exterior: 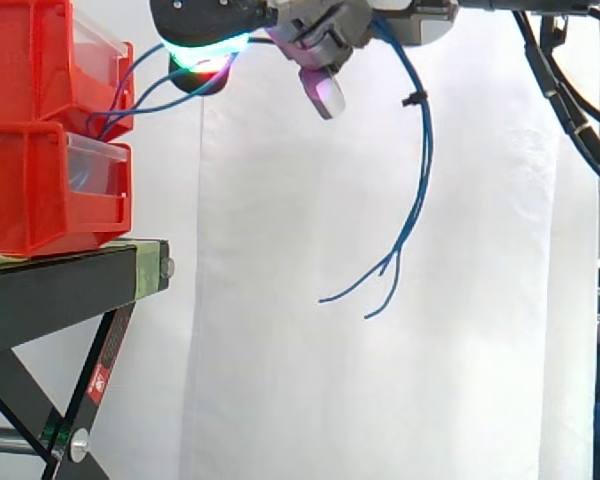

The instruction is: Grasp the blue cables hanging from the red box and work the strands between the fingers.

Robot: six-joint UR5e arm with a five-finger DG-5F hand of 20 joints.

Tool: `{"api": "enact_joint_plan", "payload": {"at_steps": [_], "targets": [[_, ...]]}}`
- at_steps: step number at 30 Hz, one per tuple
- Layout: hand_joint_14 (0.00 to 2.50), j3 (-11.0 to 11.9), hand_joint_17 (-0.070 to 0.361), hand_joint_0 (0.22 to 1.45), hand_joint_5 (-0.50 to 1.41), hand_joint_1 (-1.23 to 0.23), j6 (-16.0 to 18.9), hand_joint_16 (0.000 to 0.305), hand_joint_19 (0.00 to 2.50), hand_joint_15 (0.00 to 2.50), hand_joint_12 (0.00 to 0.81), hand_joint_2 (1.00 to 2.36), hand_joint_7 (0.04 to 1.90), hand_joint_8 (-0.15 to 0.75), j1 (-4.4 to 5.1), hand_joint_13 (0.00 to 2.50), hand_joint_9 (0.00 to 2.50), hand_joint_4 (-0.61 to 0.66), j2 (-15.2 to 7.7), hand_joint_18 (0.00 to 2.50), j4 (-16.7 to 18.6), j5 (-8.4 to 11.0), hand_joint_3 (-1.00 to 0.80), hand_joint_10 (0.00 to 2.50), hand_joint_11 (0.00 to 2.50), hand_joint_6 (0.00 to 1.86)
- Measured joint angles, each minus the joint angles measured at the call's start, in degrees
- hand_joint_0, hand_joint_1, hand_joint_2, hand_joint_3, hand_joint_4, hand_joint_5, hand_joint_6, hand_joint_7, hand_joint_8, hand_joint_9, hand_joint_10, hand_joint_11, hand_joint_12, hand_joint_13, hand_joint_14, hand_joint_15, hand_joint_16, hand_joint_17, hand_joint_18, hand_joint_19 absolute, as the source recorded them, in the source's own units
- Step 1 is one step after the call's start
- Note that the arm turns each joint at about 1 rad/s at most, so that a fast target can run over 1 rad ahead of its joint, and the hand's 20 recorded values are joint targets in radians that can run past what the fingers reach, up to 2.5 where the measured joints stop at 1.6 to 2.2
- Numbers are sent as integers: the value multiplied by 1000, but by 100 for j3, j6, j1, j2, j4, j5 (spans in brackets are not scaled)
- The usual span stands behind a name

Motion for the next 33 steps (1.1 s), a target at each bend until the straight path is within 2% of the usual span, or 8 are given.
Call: {"api": "enact_joint_plan", "payload": {"at_steps": [11,17,21,25,28,31,33], "targets": [[2500,1,134,856,222,-750,-393,60,817,1639,519,1017,1330,427,-21,1006,717,217,203,1381,105,-132,-452,2500,2468,823],[2500,1,134,856,220,-750,-825,60,817,1639,519,1017,1316,427,-24,1006,717,221,290,1381,115,-406,-455,2500,2468,831],[2500,1,134,857,221,-750,-886,60,817,1639,519,1017,1316,427,-26,1006,717,224,295,1381,145,-536,-458,2500,2468,831],[2500,1,134,857,220,-750,-714,60,817,1639,519,1017,1318,427,-32,1006,717,218,300,1381,248,-547,-459,2500,2468,829],[2500,1,134,858,220,-751,-412,60,817,1639,519,1017,1326,427,-34,1006,717,225,302,1381,366,-486,-459,2500,2468,826],[2500,1,134,858,220,-750,-11,60,817,1639,519,1017,1327,427,-34,1006,717,220,303,1381,461,-305,-458,2500,2468,826],[2500,1,134,859,220,-750,294,60,817,1639,519,1017,1325,427,-29,1006,717,225,303,1381,488,-83,-465,2500,2468,826]]}}
